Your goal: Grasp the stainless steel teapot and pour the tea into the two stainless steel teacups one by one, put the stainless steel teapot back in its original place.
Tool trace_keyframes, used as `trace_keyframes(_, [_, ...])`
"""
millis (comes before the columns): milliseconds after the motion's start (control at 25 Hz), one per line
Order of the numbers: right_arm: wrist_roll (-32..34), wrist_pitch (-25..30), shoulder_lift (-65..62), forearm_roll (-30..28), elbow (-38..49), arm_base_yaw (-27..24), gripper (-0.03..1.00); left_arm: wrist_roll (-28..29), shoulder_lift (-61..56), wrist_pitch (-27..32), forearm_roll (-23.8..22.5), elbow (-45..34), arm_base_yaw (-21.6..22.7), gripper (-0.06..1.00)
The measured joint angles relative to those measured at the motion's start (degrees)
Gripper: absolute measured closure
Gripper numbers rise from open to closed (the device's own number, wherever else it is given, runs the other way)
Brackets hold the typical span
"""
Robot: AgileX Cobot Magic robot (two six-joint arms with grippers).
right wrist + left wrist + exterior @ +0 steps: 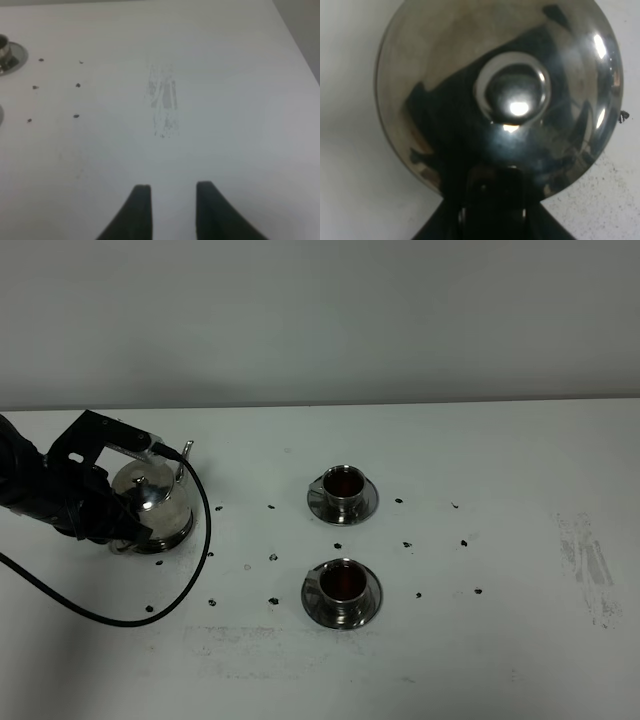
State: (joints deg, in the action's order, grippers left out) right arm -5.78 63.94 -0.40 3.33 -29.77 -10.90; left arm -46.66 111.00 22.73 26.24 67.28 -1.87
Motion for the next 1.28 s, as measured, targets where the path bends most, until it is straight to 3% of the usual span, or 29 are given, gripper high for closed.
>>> trace_keyframes(480, [0.0, 0.0, 0.0, 0.0, 0.0, 0.0, 0.76, 0.0, 0.0, 0.0, 1.5, 0.0, 0.0, 0.72])
trace_keyframes(840, [0.0, 0.0, 0.0, 0.0, 0.0, 0.0, 0.76, 0.0, 0.0, -0.2, 1.9, 0.1, 0.0, 0.61])
trace_keyframes(1280, [0.0, 0.0, 0.0, 0.0, 0.0, 0.0, 0.76, 0.0, -1.1, 0.0, 1.9, 0.1, 0.0, 0.6])
